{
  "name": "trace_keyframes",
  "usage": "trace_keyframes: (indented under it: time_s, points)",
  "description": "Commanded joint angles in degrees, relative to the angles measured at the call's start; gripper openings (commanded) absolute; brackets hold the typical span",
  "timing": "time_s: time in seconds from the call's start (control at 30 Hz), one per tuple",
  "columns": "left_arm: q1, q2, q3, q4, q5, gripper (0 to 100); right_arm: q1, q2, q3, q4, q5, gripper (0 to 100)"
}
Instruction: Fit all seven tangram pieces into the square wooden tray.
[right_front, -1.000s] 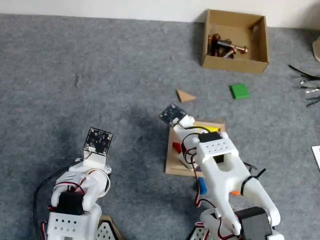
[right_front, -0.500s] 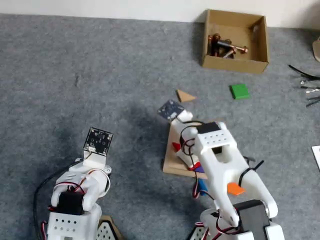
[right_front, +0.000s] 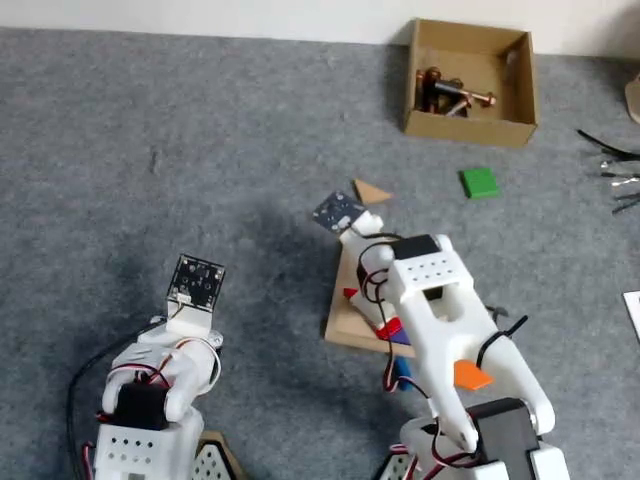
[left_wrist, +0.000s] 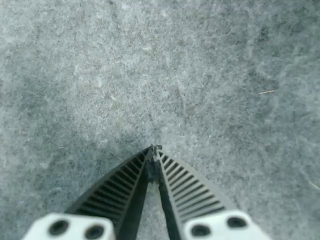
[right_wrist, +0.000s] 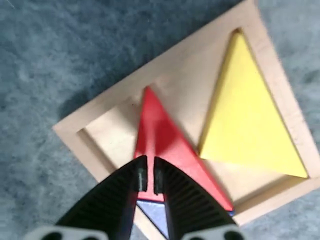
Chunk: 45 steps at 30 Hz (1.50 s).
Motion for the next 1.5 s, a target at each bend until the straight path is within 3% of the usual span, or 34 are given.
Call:
trace_keyframes:
  time_s: [0.0,0.13,0.4,0.57,1.1,1.47]
  points:
    - [-0.84,-0.84,1.36,0.00,0.35,1,-0.92,-0.48,-4.00,1.98,0.26,0.5]
    - [-0.84,-0.84,1.36,0.00,0.35,1,0.04,-0.66,-4.79,2.51,0.26,0.9]
    - [-0.84,-0.84,1.36,-0.09,0.35,1,1.01,-0.13,-5.05,3.12,0.18,21.3]
    - [-0.84,-0.84,1.36,-0.09,0.35,1,1.01,-0.04,-2.42,-0.48,0.18,26.9]
    - [-0.92,-0.84,1.36,0.09,0.44,1,-0.40,-0.04,9.45,-6.99,0.18,27.5]
    - [-0.92,-0.84,1.36,-0.09,0.44,1,-3.74,-0.57,11.12,-4.62,-2.46,27.5]
